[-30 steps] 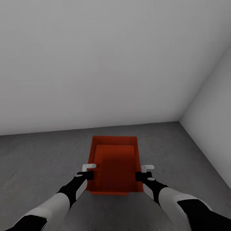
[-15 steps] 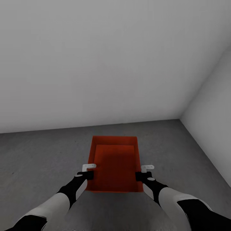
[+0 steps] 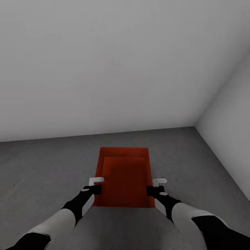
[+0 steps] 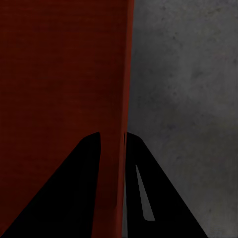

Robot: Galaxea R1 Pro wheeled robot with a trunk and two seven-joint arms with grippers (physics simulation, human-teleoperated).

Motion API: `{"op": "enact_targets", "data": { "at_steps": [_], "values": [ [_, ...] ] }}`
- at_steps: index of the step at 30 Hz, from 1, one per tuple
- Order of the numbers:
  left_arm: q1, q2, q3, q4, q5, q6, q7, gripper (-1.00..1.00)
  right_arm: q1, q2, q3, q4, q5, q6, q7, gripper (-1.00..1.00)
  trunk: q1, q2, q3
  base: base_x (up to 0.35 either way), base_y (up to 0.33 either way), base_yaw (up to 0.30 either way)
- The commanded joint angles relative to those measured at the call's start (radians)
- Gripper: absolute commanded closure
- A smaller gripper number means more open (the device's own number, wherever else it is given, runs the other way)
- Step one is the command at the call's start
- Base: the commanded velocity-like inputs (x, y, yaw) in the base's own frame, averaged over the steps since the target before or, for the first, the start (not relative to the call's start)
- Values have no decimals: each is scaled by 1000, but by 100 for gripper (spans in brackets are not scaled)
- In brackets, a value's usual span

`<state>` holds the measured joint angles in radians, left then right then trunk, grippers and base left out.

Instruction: Move the two storage containers from the living room to the garage. In the garage, place one container on the floor and stack the other container on top of it (either order is fine).

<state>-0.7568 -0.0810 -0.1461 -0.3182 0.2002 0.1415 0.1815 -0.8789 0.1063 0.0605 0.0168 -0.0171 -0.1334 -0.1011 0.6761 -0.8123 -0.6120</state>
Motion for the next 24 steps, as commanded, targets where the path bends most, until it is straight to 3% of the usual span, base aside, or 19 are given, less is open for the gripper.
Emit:
{"op": "enact_targets", "data": {
  "at_steps": [1, 10, 24],
  "values": [
    [-1, 2, 10, -12, 2, -51, 12, 100, -1, -13, -13, 5, -2, -3, 0, 100, 0, -1, -3, 0, 0, 0],
    [-1, 3, 10, -12, 2, -51, 12, 100, 0, -13, -13, 5, -3, -3, 0, 100, 0, -1, -15, 0, 0, 0],
    [-1, 2, 10, -12, 2, -51, 13, 100, 0, -14, -13, 5, -2, -3, 0, 100, 0, -1, -17, 0, 0, 0]
  ]
}}
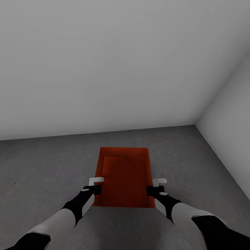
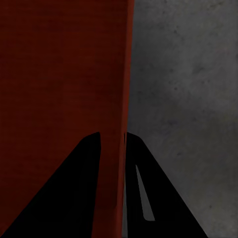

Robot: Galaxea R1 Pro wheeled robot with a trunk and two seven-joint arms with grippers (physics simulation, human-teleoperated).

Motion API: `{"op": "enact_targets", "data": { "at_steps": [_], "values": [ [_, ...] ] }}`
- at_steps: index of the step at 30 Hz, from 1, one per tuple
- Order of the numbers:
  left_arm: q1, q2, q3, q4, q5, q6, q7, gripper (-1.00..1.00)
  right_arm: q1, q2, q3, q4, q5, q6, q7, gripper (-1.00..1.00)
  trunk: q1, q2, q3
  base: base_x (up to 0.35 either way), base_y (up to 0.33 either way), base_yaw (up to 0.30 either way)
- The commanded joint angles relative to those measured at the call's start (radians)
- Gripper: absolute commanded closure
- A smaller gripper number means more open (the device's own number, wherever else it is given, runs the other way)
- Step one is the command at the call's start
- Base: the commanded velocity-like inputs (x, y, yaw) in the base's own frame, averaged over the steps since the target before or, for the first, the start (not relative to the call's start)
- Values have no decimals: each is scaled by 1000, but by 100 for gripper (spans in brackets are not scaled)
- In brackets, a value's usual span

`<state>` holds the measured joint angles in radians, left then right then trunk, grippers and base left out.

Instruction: Move the two storage containers from the living room to the garage. In the garage, place one container on the floor and stack the other container on top of it (either order is fine).

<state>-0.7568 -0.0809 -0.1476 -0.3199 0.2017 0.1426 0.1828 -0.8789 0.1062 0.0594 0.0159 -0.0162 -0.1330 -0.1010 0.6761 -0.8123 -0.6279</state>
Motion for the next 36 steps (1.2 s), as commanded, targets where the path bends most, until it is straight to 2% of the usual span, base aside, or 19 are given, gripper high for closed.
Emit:
{"op": "enact_targets", "data": {
  "at_steps": [1, 16, 36],
  "values": [
    [-1, 2, 11, -10, 1, -52, 12, 100, 0, -14, -12, 6, -3, -3, 0, 100, 0, -1, -1, 0, 0, 0],
    [-1, 2, 11, -10, 1, -52, 11, 100, 0, -14, -12, 6, -2, -2, -2, 100, 0, -1, -1, 1, 0, 0],
    [-1, 3, 11, -10, 1, -52, 11, 100, 0, -13, -12, 9, -4, -2, -6, 100, 0, -1, -1, 75, 0, 1]
  ]
}}
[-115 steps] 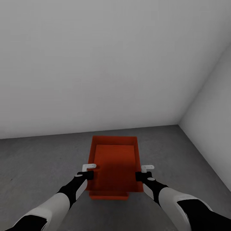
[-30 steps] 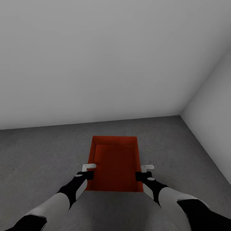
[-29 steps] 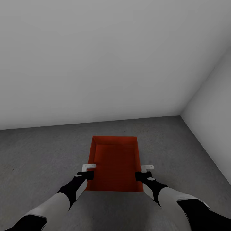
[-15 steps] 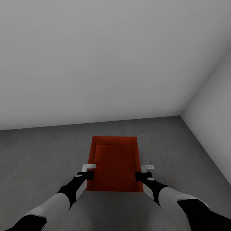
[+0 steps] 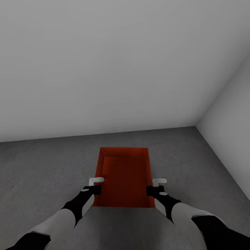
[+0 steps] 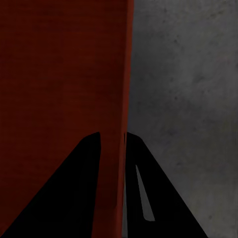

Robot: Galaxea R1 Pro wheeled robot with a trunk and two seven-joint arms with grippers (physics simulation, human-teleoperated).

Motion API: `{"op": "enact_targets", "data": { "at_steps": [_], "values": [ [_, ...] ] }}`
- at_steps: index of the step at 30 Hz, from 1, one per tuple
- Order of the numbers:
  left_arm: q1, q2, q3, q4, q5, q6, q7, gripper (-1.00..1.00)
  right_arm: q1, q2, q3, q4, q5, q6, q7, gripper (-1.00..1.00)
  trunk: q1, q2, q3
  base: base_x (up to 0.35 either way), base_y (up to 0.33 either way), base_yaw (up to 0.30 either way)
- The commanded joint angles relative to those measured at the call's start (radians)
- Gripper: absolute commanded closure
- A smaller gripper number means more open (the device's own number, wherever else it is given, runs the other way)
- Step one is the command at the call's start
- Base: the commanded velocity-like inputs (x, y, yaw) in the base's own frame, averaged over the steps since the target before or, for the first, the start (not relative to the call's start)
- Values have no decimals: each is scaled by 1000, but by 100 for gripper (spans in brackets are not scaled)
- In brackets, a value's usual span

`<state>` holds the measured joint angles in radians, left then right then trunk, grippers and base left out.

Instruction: Move the two storage containers from the living room to the garage. In the garage, place one container on the floor and stack the other container on top of it (either order is fine).

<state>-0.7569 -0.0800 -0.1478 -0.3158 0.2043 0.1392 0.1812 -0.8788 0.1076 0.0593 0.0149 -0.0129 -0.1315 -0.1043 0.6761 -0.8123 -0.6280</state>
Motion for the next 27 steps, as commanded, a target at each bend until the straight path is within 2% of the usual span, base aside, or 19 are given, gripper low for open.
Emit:
{"op": "enact_targets", "data": {
  "at_steps": [1, 14, 22, 27],
  "values": [
    [-1, 2, 11, -14, -2, -49, 13, 100, 0, -14, -12, 10, -7, -3, -2, 100, 0, -1, -1, 5, 0, 67],
    [-1, 2, 11, -14, -2, -49, 12, 100, 0, -16, -12, 11, -7, -3, -2, 100, 0, -1, -1, 1, 0, 216],
    [-1, 2, 11, -14, -2, -49, 13, 100, 0, -15, -12, 11, -6, -3, -2, 100, 0, -1, -1, 4, 0, 37],
    [-1, 2, 11, -13, -2, -49, 12, 100, 0, -15, -12, 11, -7, -3, -2, 100, 0, -1, -1, 129, 0, 2]
  ]
}}
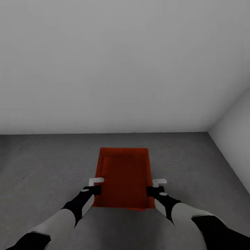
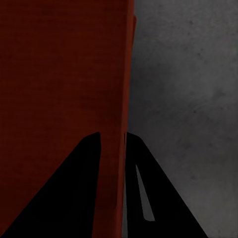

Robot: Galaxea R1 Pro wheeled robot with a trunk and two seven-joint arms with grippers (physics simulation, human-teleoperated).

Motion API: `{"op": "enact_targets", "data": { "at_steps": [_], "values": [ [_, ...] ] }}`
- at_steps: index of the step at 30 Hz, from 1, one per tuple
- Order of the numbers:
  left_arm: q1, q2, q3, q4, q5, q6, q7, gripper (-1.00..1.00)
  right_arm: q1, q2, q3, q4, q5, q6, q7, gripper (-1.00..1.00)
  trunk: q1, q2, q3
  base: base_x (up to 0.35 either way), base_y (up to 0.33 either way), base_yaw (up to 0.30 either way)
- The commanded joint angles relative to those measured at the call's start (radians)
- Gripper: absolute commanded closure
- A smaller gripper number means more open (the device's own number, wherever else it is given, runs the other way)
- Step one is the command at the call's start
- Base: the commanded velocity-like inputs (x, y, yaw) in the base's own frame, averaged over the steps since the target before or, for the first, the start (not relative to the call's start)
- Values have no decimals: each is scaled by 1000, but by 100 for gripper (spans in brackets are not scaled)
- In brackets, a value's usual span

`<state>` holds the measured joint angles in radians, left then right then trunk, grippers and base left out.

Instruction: Move the two storage containers from the living room to the garage. In the garage, place one container on the floor and stack the other container on top of it (either order is fine).

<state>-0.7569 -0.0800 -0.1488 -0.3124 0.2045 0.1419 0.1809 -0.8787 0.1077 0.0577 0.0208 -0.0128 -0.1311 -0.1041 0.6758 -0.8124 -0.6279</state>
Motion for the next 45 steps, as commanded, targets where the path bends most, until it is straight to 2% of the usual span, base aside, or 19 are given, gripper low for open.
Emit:
{"op": "enact_targets", "data": {
  "at_steps": [1, 15, 35, 45],
  "values": [
    [-1, 2, 12, -17, -2, -51, 12, 100, 0, -15, -10, 5, -7, -4, -2, 100, 0, -1, -1, 184, 0, 1],
    [-1, 2, 12, -17, -2, -51, 13, 100, 0, -15, -10, 5, -7, -4, -2, 100, 0, -1, -1, 183, 0, 0],
    [-1, 2, 12, -17, -2, -51, 13, 100, 0, -15, -10, 5, -7, -4, -4, 100, 0, -1, -1, 8, 0, -4],
    [-1, 2, 12, -17, -2, -51, 13, 100, 0, -14, -10, 7, -7, -5, -4, 100, 0, -1, -1, 0, 0, -181]
  ]
}}
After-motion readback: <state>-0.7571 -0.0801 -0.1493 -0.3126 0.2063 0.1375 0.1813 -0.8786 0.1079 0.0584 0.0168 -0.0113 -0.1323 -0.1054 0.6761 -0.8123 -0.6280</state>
